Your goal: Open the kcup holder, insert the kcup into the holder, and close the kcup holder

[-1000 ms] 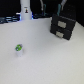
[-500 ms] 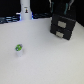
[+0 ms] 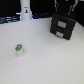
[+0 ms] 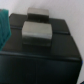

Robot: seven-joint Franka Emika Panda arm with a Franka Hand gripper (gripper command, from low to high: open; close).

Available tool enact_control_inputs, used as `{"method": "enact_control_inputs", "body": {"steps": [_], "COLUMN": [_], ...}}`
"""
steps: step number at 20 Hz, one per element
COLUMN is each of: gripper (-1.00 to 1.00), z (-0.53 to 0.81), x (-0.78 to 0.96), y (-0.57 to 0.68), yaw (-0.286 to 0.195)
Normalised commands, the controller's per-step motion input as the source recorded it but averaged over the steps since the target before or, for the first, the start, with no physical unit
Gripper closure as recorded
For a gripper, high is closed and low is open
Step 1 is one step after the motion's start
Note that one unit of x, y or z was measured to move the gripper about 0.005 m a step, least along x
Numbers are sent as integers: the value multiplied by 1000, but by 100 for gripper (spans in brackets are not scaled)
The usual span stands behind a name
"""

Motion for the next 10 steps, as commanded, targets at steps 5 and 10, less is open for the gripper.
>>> {"method": "enact_control_inputs", "body": {"steps": [5, 10], "gripper": [-100, -100], "z": [-336, -434], "x": [-168, -207], "y": [458, 272], "yaw": [-132, -95]}}
